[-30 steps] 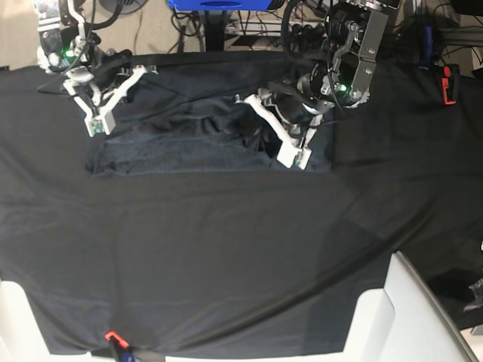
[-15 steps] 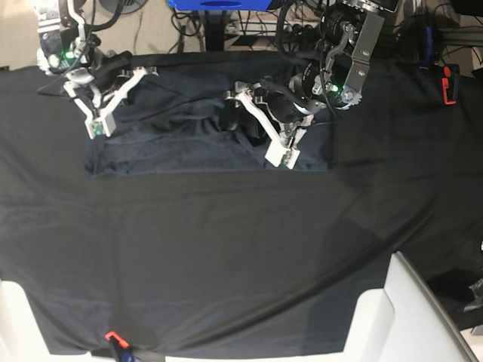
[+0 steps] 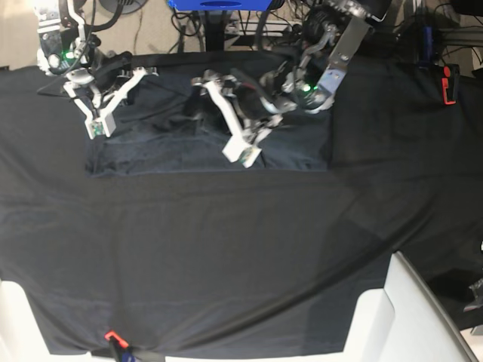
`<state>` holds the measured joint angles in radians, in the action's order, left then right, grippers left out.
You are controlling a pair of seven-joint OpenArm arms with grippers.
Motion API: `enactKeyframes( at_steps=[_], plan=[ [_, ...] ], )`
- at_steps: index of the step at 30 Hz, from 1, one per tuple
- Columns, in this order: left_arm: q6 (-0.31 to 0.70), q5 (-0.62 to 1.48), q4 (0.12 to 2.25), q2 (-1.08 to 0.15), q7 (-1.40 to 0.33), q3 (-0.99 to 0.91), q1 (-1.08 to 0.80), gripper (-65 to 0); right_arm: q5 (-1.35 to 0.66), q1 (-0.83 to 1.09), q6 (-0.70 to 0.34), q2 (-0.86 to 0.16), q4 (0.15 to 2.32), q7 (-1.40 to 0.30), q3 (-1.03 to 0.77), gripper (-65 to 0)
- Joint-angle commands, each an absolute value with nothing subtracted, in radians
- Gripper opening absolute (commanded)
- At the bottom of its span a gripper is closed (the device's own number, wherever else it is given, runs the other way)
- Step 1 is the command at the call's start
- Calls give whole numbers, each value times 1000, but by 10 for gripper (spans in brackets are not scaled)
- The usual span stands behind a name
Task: Fold the T-shirt properly
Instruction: 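Fold the held side edge with the left gripper toward the shirt's middle, then release and reposition the left gripper on the folded side panel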
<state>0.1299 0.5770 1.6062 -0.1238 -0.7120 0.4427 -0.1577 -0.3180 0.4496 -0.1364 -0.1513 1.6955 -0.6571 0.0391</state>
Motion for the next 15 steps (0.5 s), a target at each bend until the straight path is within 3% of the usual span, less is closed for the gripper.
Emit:
enactKeyframes(
  at_steps=[1,15],
  plan=[
    [131,595,1626,-119,-700,453,-156,-237,-325,449,-142,-159,1709,-644,36,-650],
    [124,590,1698,-130,-700,470,-119,-252,-323,449,-142,-159,1709,-645,36,-650]
  ],
)
